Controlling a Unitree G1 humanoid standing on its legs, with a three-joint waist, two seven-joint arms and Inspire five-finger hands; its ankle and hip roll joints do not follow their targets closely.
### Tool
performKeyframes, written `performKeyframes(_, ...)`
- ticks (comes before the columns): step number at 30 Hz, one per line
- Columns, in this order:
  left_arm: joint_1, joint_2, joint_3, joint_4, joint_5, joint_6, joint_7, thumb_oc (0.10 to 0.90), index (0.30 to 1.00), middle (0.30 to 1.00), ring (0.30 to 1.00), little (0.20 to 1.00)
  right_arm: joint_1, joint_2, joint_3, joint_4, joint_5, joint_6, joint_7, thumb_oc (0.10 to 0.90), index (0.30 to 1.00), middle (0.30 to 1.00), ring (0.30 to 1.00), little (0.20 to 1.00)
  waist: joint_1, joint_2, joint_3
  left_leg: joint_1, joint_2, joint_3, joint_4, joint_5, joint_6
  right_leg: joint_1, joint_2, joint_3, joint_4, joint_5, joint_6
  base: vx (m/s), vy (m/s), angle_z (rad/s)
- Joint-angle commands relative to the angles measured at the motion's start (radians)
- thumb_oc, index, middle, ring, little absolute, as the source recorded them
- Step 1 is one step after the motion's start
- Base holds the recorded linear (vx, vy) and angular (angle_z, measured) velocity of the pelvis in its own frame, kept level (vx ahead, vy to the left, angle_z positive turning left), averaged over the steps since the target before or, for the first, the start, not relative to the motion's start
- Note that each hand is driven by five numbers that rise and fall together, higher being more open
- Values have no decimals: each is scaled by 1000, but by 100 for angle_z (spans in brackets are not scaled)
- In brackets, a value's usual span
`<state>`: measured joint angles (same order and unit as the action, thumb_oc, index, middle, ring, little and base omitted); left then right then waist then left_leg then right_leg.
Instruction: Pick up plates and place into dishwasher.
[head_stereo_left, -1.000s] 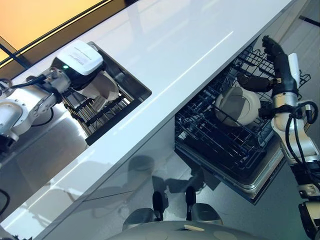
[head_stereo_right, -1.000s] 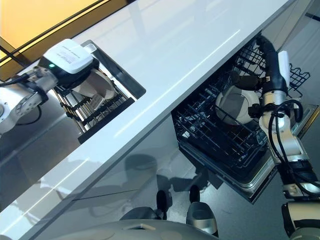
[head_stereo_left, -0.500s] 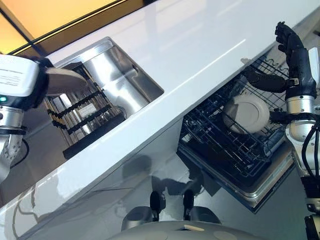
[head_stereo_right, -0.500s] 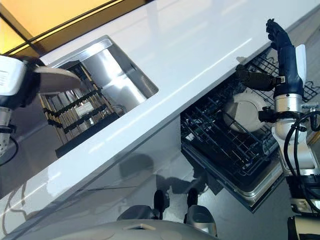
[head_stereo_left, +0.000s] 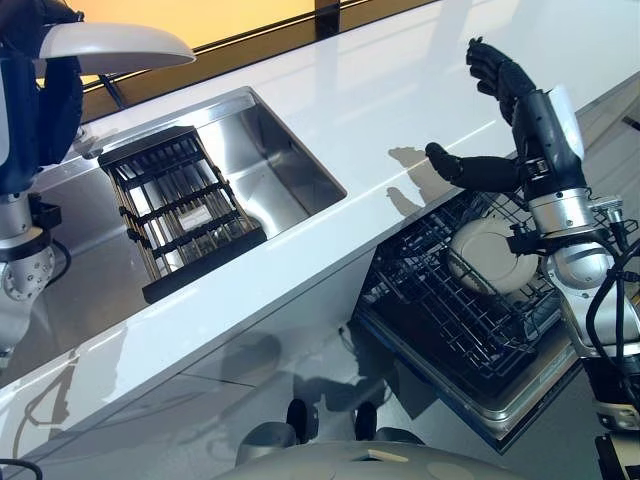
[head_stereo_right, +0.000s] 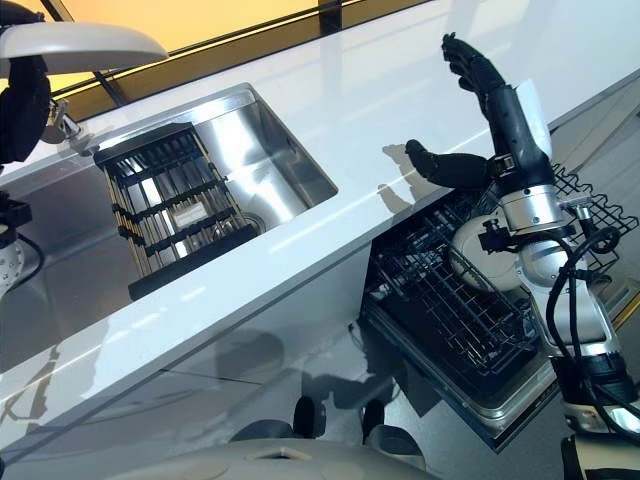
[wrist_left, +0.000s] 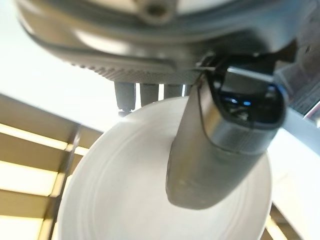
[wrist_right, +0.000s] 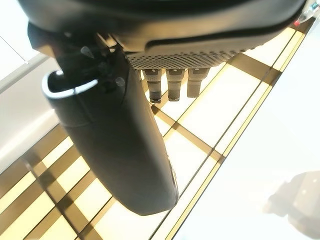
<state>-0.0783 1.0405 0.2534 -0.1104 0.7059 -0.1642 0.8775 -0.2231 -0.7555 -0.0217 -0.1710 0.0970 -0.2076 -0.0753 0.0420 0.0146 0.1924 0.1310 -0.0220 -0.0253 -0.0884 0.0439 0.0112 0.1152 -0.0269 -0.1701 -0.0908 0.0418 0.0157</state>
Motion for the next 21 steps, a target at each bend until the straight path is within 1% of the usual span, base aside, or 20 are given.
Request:
performKeyframes(1,-130,38,19,13,-88,-29,36,100,300,300,300,200,-79,-34,-12,-113,69,-76,36,800,900,900,900,900,-34,12,-144,-6,-47,31,26,-115,-9,-11,57,-19,130,-179,24,0,0,0)
performKeyframes(2,-135,38,16,8,-96,-38,29,100,300,300,300,200,-79,-35,-12,-118,77,-76,45,800,900,900,900,900,-34,12,-145,-6,-47,31,27,-116,-9,-11,57,-19,129,-178,25,0,0,0)
performKeyframes(3,-151,23,-7,-13,-114,-75,1,100,300,300,300,200,-85,-33,-4,-140,94,-73,64,800,900,900,900,900,-39,10,-145,-7,-49,36,39,-123,-8,-13,57,-14,128,-177,25,0,0,0)
performKeyframes(5,-166,-9,-44,-41,-99,-116,-28,100,300,300,300,200,-96,-24,8,-154,84,-87,69,800,900,900,900,900,-40,6,-143,-11,-55,40,66,-138,-4,-13,56,-6,126,-174,24,-2,-3,-2)
performKeyframes(7,-179,-28,-74,-66,-97,-136,-52,100,300,300,300,200,-106,-20,20,-162,70,-97,61,800,900,900,900,900,-40,4,-141,-15,-58,44,84,-147,-2,-12,57,-1,123,-170,24,-9,-4,-7)
performKeyframes(8,-195,-52,-105,-91,-84,-159,-77,100,300,300,300,200,-119,-12,34,-171,72,-105,60,800,900,900,900,900,-40,2,-139,-17,-61,45,94,-153,1,-10,58,3,120,-166,24,-11,1,-9)
performKeyframes(10,-226,-87,-158,-116,-68,-182,-118,100,300,300,300,200,-142,8,58,-177,56,-117,56,800,900,900,900,900,-43,2,-139,-13,-61,47,91,-154,4,-9,59,9,122,-165,26,-10,7,-10)
performKeyframes(13,-271,-112,-215,-131,-71,-193,-161,100,300,300,300,200,-166,23,87,-190,55,-110,64,800,900,900,900,900,-49,5,-141,-4,-57,46,68,-144,5,-11,61,13,130,-168,30,-8,17,-6)
performKeyframes(17,-345,-138,-300,-140,-95,-206,-224,100,300,300,300,200,-184,41,122,-201,42,-111,78,800,900,900,900,900,-58,12,-145,8,-46,40,8,-110,0,-19,63,11,150,-175,37,-11,9,-5)
performKeyframes(21,-395,-159,-352,-136,-128,-235,-253,100,300,300,300,200,-219,51,153,-196,40,-101,85,800,900,900,900,900,-63,9,-145,9,-47,43,13,-113,2,-25,60,11,162,-179,37,-8,0,0)
